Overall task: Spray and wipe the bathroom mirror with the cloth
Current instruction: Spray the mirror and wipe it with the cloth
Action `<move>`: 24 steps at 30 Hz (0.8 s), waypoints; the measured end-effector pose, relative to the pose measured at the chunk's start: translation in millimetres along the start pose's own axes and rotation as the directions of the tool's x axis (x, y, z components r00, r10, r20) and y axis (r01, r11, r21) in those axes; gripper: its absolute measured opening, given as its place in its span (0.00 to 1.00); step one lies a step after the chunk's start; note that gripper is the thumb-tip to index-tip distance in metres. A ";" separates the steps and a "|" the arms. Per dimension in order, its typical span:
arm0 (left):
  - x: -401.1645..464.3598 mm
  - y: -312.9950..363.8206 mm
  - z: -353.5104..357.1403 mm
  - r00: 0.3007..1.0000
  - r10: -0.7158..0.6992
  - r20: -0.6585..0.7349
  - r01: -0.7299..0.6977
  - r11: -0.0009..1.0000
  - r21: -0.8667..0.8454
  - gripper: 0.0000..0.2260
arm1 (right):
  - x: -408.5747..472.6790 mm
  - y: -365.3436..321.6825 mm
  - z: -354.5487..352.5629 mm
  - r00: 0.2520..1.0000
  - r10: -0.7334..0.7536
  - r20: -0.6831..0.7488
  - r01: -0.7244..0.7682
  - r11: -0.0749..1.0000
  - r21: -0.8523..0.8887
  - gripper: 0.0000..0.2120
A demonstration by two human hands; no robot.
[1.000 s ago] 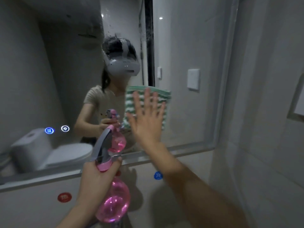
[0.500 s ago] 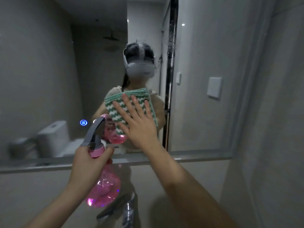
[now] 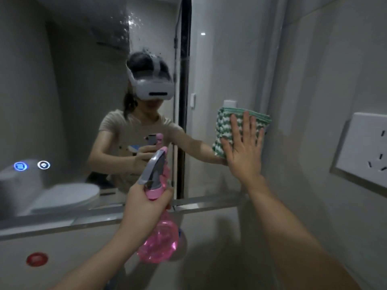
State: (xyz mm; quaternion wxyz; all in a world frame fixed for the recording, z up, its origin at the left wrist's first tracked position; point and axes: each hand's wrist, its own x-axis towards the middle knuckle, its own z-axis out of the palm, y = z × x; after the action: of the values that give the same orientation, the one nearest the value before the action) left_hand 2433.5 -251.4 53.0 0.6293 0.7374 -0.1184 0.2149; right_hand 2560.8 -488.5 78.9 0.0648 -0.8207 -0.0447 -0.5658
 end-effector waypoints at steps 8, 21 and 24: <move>5.5 -6.7 27.0 0.999 0.009 0.041 -0.010 1.000 0.020 0.10 | -4.8 16.0 6.7 0.999 0.043 -0.030 -0.043 0.999 0.004 0.28; 22.5 7.4 -57.9 0.985 0.116 -0.128 -0.114 0.993 0.021 0.04 | 60.1 -81.6 -7.6 0.980 0.153 -0.123 -0.144 0.986 0.084 0.30; 18.6 10.8 -88.0 0.971 0.151 -0.183 -0.149 0.988 0.028 0.07 | 70.9 -143.4 -9.5 0.994 -0.017 -0.105 0.024 0.998 0.061 0.31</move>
State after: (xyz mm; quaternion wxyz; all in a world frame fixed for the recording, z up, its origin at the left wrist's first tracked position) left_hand 2430.2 -165.4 81.3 0.6144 0.7076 -0.1137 0.3299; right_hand 2556.2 -348.3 156.5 0.0869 -0.7871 -0.0674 -0.6070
